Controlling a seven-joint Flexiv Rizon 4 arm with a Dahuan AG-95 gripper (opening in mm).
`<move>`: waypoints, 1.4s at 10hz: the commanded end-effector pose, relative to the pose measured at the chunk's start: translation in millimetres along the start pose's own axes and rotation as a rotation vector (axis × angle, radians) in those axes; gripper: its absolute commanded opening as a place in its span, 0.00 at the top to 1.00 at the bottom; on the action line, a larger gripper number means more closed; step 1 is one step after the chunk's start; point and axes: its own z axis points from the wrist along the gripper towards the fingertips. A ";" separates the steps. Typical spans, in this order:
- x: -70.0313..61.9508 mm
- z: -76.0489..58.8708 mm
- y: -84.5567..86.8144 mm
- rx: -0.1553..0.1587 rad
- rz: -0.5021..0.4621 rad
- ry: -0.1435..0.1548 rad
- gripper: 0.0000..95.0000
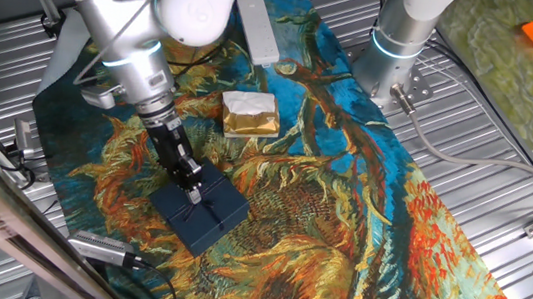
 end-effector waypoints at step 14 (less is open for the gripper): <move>-2.4 23.2 11.6 0.022 0.005 -0.048 1.00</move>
